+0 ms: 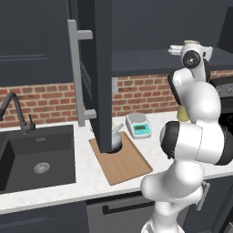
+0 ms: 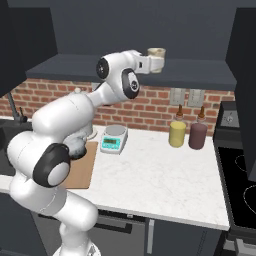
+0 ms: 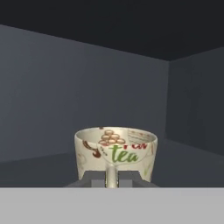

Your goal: Pick the kettle from the counter and place it on the tray. Then pick the mug from the cabinet and place it on the tray. Then close the cabinet doors.

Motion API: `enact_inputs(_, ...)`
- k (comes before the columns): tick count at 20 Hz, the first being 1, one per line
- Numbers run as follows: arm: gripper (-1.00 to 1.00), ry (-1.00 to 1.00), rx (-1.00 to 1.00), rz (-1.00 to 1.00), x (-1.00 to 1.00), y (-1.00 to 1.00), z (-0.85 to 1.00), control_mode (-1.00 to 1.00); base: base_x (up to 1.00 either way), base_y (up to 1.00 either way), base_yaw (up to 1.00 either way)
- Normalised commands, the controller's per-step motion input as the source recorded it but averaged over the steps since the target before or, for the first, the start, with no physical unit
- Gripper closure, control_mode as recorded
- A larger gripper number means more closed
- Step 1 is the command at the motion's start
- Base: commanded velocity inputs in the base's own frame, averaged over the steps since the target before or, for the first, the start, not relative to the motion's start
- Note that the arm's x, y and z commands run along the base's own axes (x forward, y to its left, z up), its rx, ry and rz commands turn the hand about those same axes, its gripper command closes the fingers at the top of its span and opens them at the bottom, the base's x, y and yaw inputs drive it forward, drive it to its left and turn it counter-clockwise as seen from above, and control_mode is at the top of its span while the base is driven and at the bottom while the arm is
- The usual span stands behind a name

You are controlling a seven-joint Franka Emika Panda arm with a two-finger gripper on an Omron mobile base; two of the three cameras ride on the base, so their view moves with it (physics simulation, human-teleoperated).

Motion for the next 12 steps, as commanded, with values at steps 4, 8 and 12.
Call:
enact_inputs(4,1.00,-0.03,0.00,0.04,-0.61,0.00,0.00,-1.00,0.00,0.00,0.00)
enact_inputs(8,1.00,-0.02,0.00,0.22,-0.73,0.11,0.00,-1.00,0.00,0.00,0.00)
enact_inputs(12,1.00,0.00,-0.01,0.30,-0.55,0.19,0.14,-1.00,0.00,0.00,0.00)
